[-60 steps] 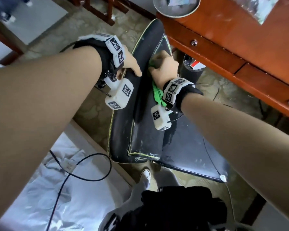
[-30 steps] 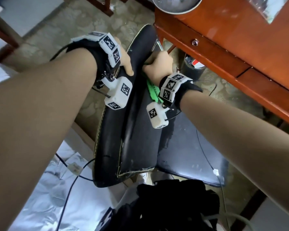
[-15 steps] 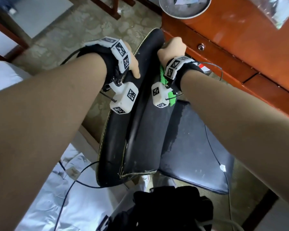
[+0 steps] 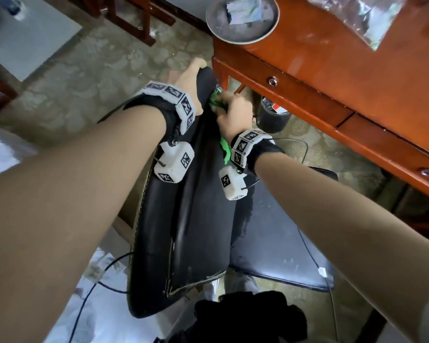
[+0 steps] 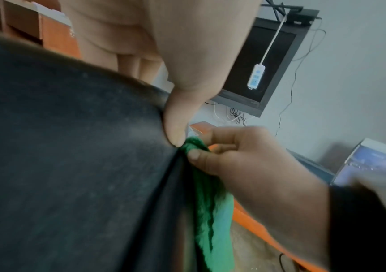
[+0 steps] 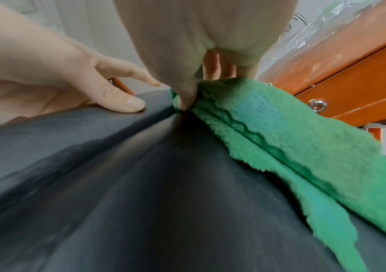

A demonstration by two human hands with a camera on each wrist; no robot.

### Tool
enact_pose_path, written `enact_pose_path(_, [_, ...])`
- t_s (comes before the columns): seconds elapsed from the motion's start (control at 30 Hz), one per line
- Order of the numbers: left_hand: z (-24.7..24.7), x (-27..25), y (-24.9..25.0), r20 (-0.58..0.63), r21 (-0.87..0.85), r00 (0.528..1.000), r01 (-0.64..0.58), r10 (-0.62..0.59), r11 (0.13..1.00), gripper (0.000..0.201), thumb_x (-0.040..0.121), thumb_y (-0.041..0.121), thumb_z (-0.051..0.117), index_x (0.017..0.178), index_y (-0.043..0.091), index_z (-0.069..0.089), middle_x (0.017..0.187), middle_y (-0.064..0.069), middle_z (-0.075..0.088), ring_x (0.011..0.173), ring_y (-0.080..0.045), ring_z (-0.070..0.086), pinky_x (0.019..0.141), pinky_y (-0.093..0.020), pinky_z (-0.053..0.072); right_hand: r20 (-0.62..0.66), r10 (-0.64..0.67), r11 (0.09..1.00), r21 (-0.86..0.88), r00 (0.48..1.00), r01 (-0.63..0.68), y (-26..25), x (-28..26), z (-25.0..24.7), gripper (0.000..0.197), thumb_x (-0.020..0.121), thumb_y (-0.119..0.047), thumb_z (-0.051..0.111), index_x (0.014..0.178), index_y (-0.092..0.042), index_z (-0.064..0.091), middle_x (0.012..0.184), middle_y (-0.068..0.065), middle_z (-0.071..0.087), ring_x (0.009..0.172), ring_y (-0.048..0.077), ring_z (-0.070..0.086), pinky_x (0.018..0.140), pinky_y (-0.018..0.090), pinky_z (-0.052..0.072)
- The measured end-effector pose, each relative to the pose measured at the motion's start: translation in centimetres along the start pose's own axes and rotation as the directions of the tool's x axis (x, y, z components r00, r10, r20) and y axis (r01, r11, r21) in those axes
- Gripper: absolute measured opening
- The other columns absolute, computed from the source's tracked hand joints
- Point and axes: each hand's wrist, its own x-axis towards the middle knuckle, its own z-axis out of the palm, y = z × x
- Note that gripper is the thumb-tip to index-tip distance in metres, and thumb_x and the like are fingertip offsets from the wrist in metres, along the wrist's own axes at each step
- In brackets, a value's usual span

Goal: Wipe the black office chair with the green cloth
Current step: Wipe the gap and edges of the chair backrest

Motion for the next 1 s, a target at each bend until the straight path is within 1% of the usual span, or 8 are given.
enact_pose_path(0.07, [0.3, 0.6, -0.5, 0.031, 0.001, 0.996, -0.080, 0.080, 0.997, 0.079, 0.086, 0.002, 0.071, 0.151, 0.023, 0.032, 0.122, -0.001, 0.047, 0.106, -0.022, 0.051, 0.075, -0.017, 0.032, -0.006, 0.023, 1.000, 0.014, 1.000, -0.023, -0.3, 1.0, -0.4, 0.025, 0.089, -0.015, 0.061, 0.112, -0.015, 0.070, 0.114, 0.013, 0.068, 0.107, 0.032, 0.061, 0.091, 0.032, 0.045])
enact_pose_path(0.13, [0.3, 0.7, -0.6, 0.041, 0.026, 0.991, -0.128, 0.127, 0.991, 0.077, 0.085, 0.002, 0.069, 0.151, 0.024, 0.036, 0.143, -0.004, 0.049, 0.126, -0.027, 0.049, 0.095, -0.025, 0.037, -0.032, 0.084, 0.996, 0.033, 0.996, -0.083, -0.6, 2.0, -0.6, 0.026, 0.087, -0.015, 0.062, 0.112, -0.015, 0.070, 0.111, 0.012, 0.070, 0.107, 0.033, 0.062, 0.091, 0.033, 0.048])
enact_pose_path(0.2, [0.6, 1.5, -1.1, 0.084, 0.070, 0.991, -0.114, 0.108, 0.991, 0.073, 0.085, 0.003, 0.069, 0.150, 0.025, 0.041, 0.149, -0.008, 0.046, 0.132, -0.030, 0.045, 0.101, -0.023, 0.032, -0.053, 0.122, 0.991, 0.065, 0.991, -0.118, -0.8, 2.8, -0.7, 0.026, 0.083, -0.016, 0.062, 0.107, -0.016, 0.072, 0.107, 0.010, 0.072, 0.105, 0.032, 0.064, 0.090, 0.034, 0.051])
enact_pose_path(0.37, [0.2, 1.0, -1.2, 0.041, 0.179, 0.997, -0.065, 0.059, 0.982, 0.074, 0.070, 0.028, 0.077, 0.134, 0.050, 0.048, 0.132, -0.008, 0.060, 0.114, -0.040, 0.056, 0.094, -0.042, 0.046, -0.016, 0.010, 0.998, 0.067, 1.000, -0.009, -0.2, 0.8, 0.8, 0.022, 0.083, -0.014, 0.060, 0.102, -0.013, 0.071, 0.106, 0.011, 0.069, 0.097, 0.030, 0.064, 0.084, 0.032, 0.048])
enact_pose_path(0.53, [0.1, 0.6, -1.4, 0.044, 0.161, 0.999, -0.014, 0.007, 0.987, 0.076, 0.060, 0.037, 0.078, 0.129, 0.052, 0.047, 0.123, -0.009, 0.063, 0.109, -0.039, 0.059, 0.092, -0.047, 0.052, 0.003, -0.116, 0.993, 0.038, 0.993, 0.116, 0.1, -0.3, 1.7, 0.017, 0.082, -0.012, 0.059, 0.095, -0.009, 0.070, 0.097, 0.012, 0.066, 0.087, 0.031, 0.063, 0.072, 0.028, 0.035])
enact_pose_path(0.7, [0.3, 0.2, -1.8, 0.016, 0.147, 1.000, -0.022, 0.020, 0.989, 0.071, 0.071, 0.024, 0.078, 0.133, 0.045, 0.052, 0.123, -0.008, 0.065, 0.112, -0.038, 0.058, 0.096, -0.045, 0.050, -0.042, 0.062, 0.991, 0.124, 0.997, -0.056, -0.6, 2.9, 1.3, 0.016, 0.081, -0.014, 0.060, 0.094, -0.012, 0.069, 0.094, 0.008, 0.072, 0.089, 0.028, 0.066, 0.077, 0.027, 0.046])
enact_pose_path(0.83, [0.5, 0.4, -2.0, 0.010, 0.150, 1.000, -0.024, 0.022, 0.988, 0.072, 0.071, 0.024, 0.078, 0.133, 0.046, 0.051, 0.124, -0.008, 0.066, 0.114, -0.038, 0.057, 0.095, -0.043, 0.049, -0.042, 0.179, 0.974, 0.145, 0.983, -0.171, -1.1, 5.1, 1.2, 0.011, 0.082, -0.018, 0.059, 0.090, -0.015, 0.067, 0.091, 0.006, 0.071, 0.090, 0.026, 0.065, 0.071, 0.023, 0.042])
enact_pose_path(1.0, [0.7, 0.6, -2.0, 0.015, 0.145, 1.000, 0.004, -0.006, 0.989, 0.074, 0.068, 0.027, 0.079, 0.131, 0.050, 0.049, 0.123, -0.010, 0.065, 0.112, -0.039, 0.058, 0.093, -0.045, 0.051, -0.026, 0.263, 0.942, 0.220, 0.964, -0.252, -0.8, 5.8, 1.0, 0.018, 0.080, -0.022, 0.061, 0.093, -0.015, 0.070, 0.095, 0.007, 0.071, 0.097, 0.026, 0.064, 0.080, 0.026, 0.050])
